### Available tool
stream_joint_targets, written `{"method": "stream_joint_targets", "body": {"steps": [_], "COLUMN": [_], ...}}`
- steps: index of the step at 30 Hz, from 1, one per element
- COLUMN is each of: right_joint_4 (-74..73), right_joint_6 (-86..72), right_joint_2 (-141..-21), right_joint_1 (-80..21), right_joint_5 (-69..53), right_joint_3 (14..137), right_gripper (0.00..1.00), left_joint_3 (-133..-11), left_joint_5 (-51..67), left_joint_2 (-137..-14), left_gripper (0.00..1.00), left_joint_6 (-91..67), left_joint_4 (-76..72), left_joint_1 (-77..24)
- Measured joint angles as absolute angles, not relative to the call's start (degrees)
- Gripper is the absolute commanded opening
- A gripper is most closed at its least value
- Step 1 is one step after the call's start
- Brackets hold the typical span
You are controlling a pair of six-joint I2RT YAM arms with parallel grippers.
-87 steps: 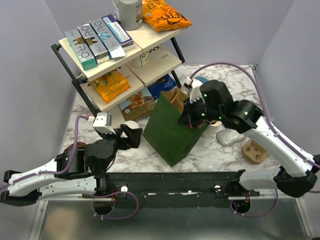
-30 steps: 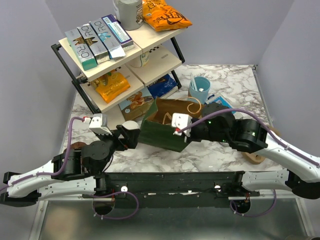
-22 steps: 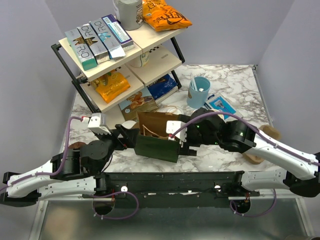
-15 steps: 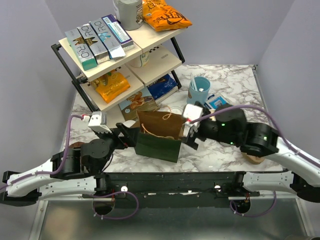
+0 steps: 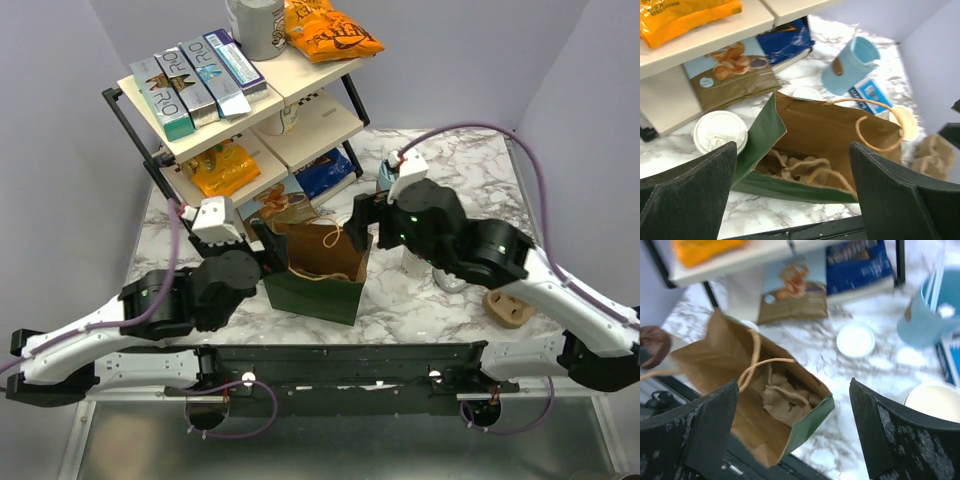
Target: Pack the takeout coffee
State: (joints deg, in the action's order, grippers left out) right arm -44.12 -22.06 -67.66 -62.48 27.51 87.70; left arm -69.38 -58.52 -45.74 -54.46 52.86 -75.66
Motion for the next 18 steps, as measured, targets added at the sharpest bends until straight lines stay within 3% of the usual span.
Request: {"method": "stream_joint_targets", "body": {"steps": [5,10,12,16,18], "right_joint_4": [-51.37,-56.4,-57.67,-58.85,-59.13], "right_joint_6": [-31.68,-36.82,-38.24,-40.36,-41.08], "right_joint_2": [-74.28,-75.48,-75.26,-74.43,-74.41], "right_joint_1": [-59.24,-59.24,-59.24,-59.22,-59.22], "right_joint_5": [26.55,24.36,24.27,24.16,24.18], "right_joint_3": [88.58,88.55,88.36,85.73,84.18], "right_gripper": [1.0,0.99,0.93,0.67,0.63], "left_joint_3": [-70.7,-66.92,-65.6,-64.25,-64.01], "left_joint_5": [-53.47,-44.8,-42.06,-35.86,-33.65], "left_joint_2": [-52.31,-50.3,-49.36,-50.02,-51.11], "left_gripper": [0.99,0.99,0.99,0.99,0.99], "left_joint_6": [-54.0,-51.03,-49.56,-46.46,-45.43], "left_joint_4": [54.74,51.92,49.78,45.69,43.97], "left_joint_1": [-63.37,-53.74,-52.38,-50.7,-50.61]}}
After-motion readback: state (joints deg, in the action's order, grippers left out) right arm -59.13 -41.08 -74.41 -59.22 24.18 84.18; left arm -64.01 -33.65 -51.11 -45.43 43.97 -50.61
